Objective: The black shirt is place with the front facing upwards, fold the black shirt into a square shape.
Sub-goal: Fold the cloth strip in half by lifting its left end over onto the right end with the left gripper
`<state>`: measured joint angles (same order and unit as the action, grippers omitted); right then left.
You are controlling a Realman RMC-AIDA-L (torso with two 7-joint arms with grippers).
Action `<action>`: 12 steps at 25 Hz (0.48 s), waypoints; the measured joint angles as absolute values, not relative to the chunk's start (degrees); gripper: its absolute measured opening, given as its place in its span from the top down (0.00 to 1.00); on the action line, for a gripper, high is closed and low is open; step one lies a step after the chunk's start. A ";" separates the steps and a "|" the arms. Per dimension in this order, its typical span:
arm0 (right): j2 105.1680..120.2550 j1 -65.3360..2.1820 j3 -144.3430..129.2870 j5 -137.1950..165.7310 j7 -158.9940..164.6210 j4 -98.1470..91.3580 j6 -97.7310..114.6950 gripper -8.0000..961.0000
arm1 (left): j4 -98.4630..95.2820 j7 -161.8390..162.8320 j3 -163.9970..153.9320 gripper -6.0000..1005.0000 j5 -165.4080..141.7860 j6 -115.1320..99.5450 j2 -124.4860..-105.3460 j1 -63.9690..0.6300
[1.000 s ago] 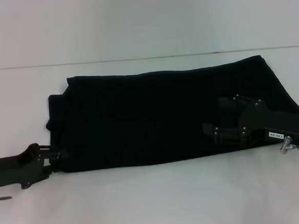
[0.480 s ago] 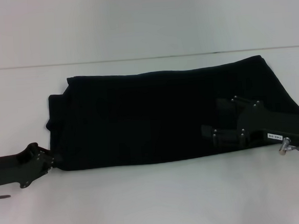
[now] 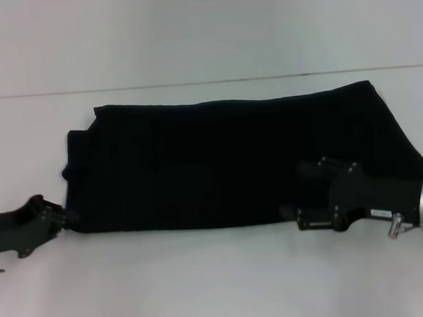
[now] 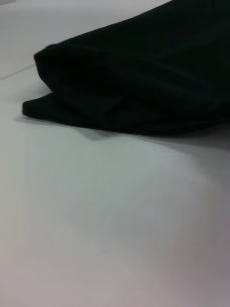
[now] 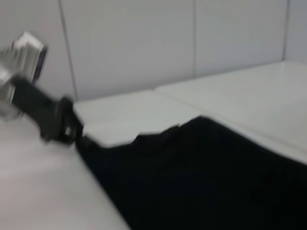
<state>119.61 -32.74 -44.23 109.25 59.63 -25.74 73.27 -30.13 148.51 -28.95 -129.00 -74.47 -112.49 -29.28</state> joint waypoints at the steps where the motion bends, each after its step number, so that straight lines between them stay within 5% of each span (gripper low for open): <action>1: 119.61 -32.74 -45.22 109.25 59.26 -25.81 72.75 0.03 | -30.36 148.51 -28.88 0.97 -128.92 -74.48 -112.33 -29.20; 12: 119.79 -33.24 -47.64 108.93 58.21 -25.86 72.19 0.03 | -34.40 148.28 -23.43 0.96 -129.27 -74.58 -108.95 -27.77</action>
<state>119.79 -33.24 -47.64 108.93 58.21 -25.86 72.19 -34.40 148.28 -23.43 -129.27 -74.58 -108.95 -27.77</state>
